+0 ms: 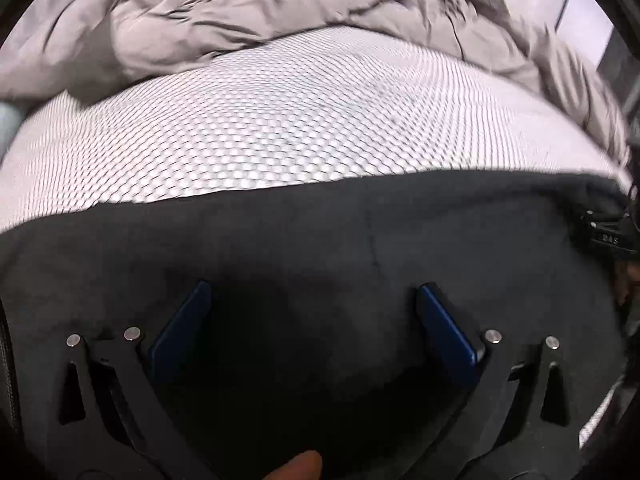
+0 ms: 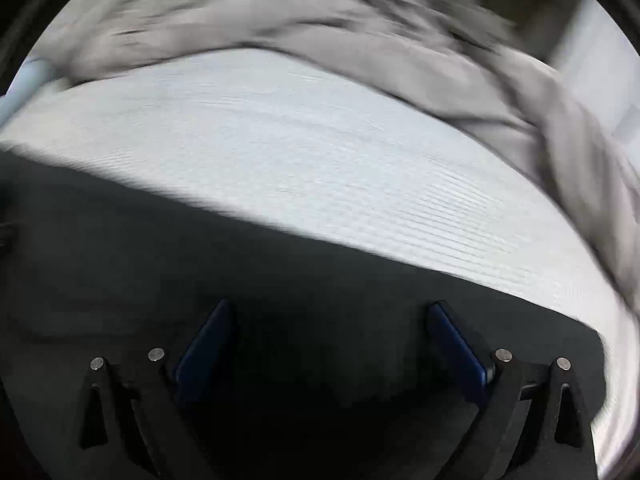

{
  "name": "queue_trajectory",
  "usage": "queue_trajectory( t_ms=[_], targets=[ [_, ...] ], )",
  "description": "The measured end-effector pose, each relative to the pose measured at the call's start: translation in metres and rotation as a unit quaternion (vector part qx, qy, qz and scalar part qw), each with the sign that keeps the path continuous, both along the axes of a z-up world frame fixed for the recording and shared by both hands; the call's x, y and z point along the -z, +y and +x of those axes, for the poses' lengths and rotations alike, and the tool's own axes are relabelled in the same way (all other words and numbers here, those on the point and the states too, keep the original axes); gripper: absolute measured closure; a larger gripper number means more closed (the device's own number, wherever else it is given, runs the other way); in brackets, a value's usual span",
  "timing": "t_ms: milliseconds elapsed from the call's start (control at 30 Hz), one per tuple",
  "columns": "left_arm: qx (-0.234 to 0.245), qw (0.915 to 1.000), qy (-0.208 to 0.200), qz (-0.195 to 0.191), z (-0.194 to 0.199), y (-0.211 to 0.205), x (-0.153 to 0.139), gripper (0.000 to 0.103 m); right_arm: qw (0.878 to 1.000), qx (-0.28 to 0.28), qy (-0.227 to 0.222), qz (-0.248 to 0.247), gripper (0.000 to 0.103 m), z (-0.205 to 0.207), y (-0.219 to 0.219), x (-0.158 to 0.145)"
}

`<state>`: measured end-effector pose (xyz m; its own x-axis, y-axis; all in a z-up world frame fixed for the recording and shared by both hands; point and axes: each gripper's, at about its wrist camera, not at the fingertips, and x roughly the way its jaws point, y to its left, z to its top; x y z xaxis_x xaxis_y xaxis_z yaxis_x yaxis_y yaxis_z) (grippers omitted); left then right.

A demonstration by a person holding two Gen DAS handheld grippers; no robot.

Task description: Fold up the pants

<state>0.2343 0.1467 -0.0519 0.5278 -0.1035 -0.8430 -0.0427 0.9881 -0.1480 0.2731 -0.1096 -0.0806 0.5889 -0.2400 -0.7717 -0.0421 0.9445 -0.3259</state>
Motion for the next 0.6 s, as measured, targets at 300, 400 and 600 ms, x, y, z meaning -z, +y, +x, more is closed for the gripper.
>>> queue_trajectory(
  t_ms=[300,400,600],
  targets=[
    [0.024,0.9982,-0.042,-0.037,0.016,-0.033,-0.027,0.001,0.992,-0.027,-0.026,0.122,0.003,-0.003,0.019,-0.029],
    [0.013,0.9997,0.014,-0.017,0.041,-0.047,0.004,0.001,0.990,-0.077,0.000,0.122,0.003,0.007,0.065,-0.014],
    [-0.036,0.9986,0.002,0.038,0.028,-0.006,0.005,0.001,0.996,-0.071,0.016,0.041,0.004,0.008,0.066,0.006]
  ],
)
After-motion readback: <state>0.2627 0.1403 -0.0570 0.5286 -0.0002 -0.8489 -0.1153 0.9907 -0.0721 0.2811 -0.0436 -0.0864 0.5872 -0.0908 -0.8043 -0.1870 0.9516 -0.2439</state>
